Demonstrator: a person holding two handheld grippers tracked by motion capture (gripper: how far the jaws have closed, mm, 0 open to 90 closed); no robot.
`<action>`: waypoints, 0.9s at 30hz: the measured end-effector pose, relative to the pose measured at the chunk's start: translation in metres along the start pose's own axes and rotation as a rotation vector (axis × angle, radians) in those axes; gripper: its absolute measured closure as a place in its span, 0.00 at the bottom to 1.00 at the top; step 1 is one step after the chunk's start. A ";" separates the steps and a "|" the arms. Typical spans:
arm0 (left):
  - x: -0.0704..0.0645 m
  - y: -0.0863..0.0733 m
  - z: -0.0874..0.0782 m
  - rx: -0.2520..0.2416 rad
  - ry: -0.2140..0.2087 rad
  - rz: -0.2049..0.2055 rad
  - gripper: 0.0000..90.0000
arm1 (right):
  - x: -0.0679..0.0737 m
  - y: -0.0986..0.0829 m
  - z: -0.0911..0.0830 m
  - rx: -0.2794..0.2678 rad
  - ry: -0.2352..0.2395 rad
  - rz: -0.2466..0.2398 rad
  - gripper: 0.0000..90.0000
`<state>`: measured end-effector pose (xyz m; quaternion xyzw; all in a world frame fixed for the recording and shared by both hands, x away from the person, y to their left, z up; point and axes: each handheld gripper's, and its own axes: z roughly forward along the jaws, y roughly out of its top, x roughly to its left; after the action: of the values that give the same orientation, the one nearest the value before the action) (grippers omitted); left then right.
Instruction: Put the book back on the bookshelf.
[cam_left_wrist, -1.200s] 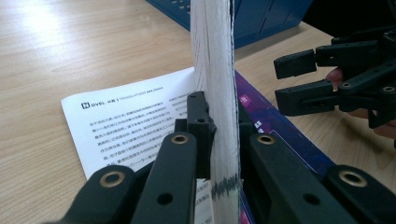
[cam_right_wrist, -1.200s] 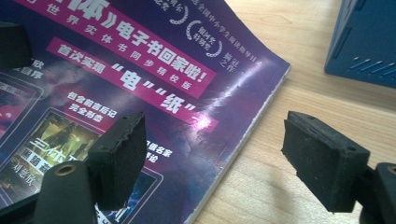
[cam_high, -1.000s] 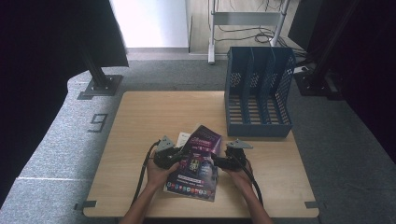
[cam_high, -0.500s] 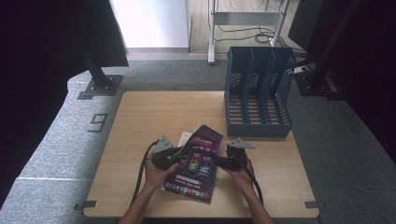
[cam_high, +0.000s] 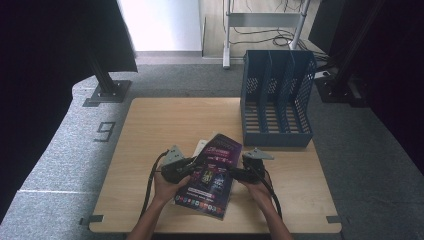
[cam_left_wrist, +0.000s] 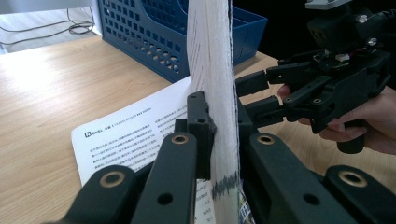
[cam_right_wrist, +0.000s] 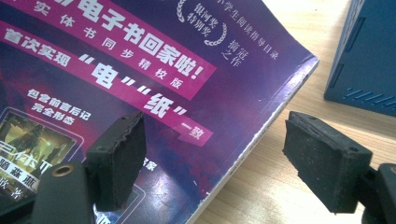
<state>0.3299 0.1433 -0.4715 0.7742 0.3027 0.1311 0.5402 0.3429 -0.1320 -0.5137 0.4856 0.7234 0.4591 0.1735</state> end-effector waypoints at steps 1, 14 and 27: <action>0.000 0.000 0.000 0.000 -0.001 -0.002 0.94 | 0.000 0.000 0.001 0.003 0.002 0.001 0.23; 0.001 0.000 -0.003 -0.011 -0.015 -0.017 0.94 | -0.006 -0.004 0.007 0.024 0.014 0.031 0.22; 0.003 0.000 -0.003 -0.014 -0.024 -0.025 0.94 | -0.009 -0.006 0.013 0.037 0.079 0.079 0.21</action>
<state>0.3305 0.1470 -0.4713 0.7682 0.3048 0.1171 0.5507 0.3531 -0.1335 -0.5271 0.4982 0.7185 0.4708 0.1175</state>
